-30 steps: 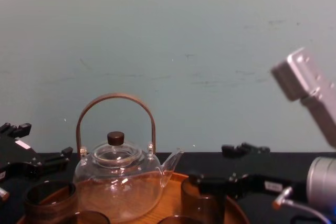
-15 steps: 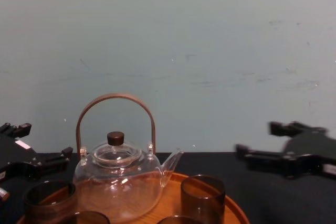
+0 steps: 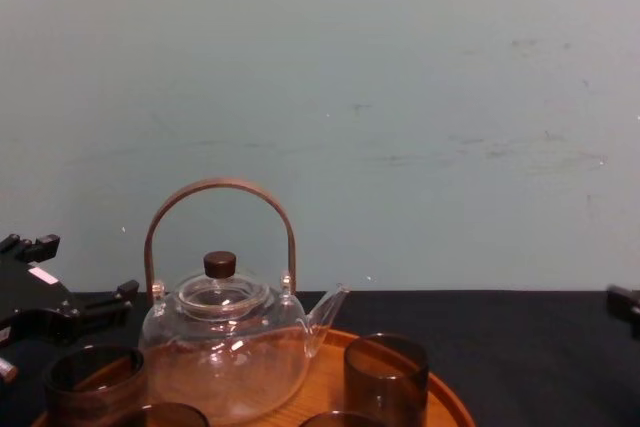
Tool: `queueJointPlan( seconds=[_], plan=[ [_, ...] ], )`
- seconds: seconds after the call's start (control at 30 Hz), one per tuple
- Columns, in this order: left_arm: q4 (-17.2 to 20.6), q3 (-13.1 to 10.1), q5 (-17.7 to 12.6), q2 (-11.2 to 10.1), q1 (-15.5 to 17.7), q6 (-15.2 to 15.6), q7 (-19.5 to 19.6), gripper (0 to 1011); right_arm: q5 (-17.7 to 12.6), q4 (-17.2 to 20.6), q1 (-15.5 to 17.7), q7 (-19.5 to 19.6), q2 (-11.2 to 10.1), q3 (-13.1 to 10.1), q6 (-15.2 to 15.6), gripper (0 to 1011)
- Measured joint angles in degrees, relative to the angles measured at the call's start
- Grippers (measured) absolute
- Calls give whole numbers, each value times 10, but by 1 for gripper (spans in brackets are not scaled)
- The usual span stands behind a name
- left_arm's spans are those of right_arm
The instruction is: Pick up the glass from the table and place it on the tray.
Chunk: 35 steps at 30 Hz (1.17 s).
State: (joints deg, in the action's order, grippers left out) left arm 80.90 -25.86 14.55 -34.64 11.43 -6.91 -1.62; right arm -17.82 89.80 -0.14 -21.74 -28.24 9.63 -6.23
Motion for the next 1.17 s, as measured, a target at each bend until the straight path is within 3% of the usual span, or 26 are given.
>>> queueJointPlan(
  seconds=[0.1, 1.17],
  plan=[
    [0, 0, 0, 0, 0, 0, 0, 1001, 0, -8, 6, 5, 2, -8, 0, 1002],
    [0, 0, 0, 0, 0, 0, 0, 1001, 1, -5, 2, 2, 2, -3, 0, 1002]
  ],
)
